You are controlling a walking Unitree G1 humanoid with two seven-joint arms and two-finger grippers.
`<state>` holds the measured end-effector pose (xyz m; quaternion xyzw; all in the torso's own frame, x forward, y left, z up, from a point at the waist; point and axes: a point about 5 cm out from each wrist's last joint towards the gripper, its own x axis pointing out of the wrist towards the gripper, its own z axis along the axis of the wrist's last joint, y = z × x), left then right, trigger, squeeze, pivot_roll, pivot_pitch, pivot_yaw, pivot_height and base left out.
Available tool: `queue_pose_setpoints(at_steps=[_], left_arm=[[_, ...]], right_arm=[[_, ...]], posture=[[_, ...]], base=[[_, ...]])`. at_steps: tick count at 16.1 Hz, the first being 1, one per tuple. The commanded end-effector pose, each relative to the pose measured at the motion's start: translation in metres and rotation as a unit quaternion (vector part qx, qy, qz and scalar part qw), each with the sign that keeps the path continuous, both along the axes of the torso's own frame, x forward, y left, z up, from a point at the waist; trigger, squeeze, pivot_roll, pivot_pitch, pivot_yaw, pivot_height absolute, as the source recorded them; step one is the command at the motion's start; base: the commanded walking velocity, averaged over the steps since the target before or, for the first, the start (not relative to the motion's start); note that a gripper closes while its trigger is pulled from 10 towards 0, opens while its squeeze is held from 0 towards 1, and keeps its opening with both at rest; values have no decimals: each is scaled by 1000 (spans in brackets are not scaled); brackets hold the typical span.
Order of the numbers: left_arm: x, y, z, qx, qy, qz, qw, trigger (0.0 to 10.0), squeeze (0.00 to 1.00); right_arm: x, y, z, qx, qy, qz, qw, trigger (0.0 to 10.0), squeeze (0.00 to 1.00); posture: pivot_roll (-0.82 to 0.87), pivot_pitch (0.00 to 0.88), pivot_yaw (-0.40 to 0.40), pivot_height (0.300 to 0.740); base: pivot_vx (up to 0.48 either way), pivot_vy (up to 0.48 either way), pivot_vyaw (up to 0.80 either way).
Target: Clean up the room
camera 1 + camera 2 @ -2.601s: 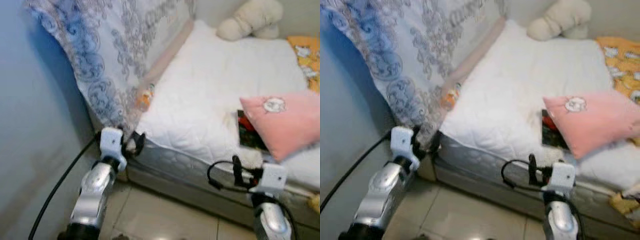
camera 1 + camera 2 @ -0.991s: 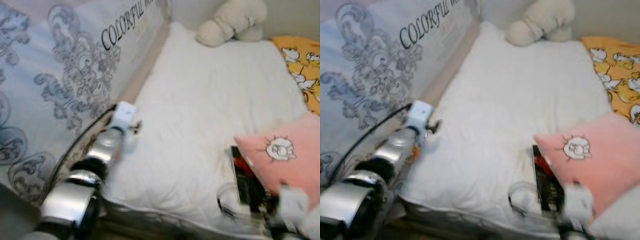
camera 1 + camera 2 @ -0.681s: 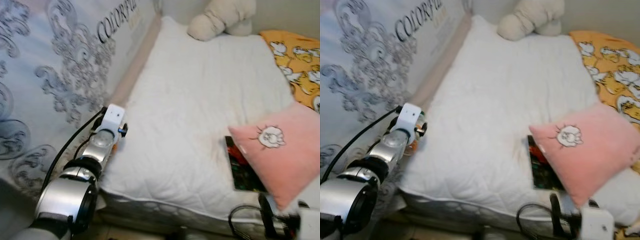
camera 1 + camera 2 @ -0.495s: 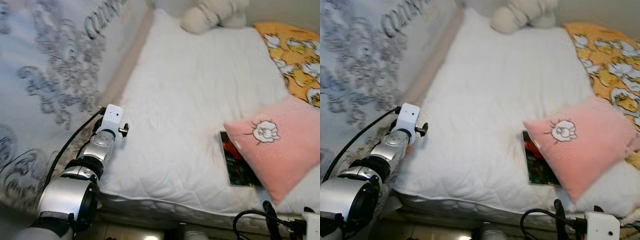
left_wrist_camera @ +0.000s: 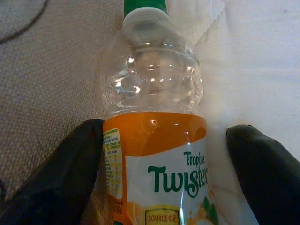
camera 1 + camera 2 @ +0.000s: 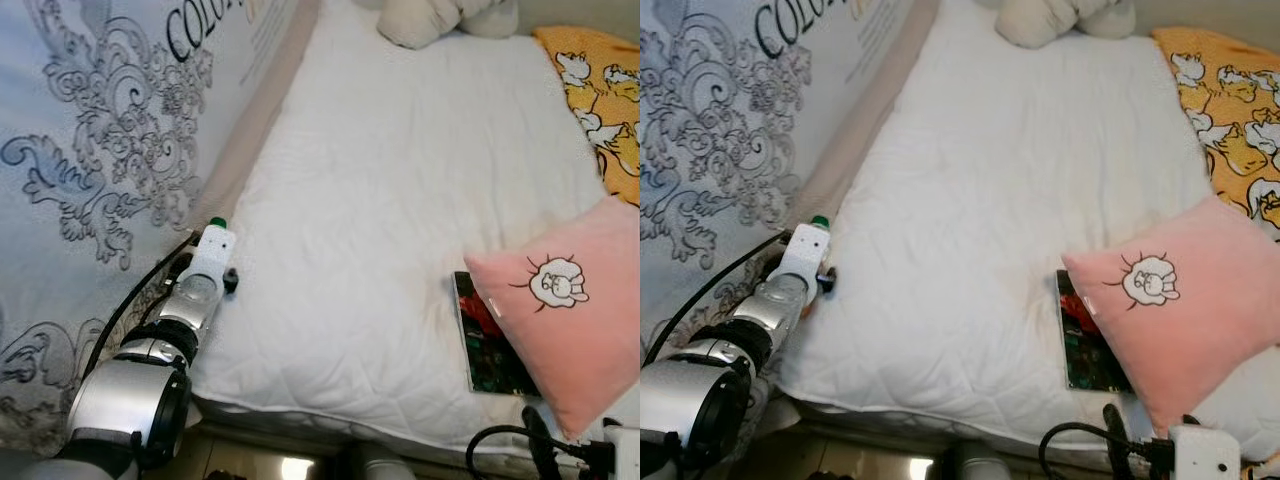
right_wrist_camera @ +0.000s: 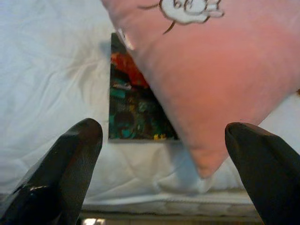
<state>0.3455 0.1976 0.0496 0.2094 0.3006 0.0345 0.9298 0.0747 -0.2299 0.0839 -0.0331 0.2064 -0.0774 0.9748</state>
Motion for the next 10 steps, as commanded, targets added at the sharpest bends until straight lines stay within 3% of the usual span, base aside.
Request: queue_pose_setpoints(at_steps=[1,2,3,10], left_arm=[[-23,-2,-29,-18,78,-2,997,6392,0],[-23,-3,-30,-24,83,-4,996,6392,0],[-23,-2,-29,-25,80,-4,996,0,0],[-13,3,-17,-47,46,-21,998,0,0]], right_arm=[[-7,1,-3,12,25,15,1000,10000,0],[-6,0,-5,12,28,17,999,10000,0],[-5,0,-5,11,28,15,999,10000,0],[26,9,-23,32,20,34,999,10000,0]], posture=[[-317,111,-104,740],[-314,108,-104,740],[-310,105,-102,740],[-226,47,-87,740]], base=[[0,0,0],[0,0,0],[0,0,0],[0,0,0]])
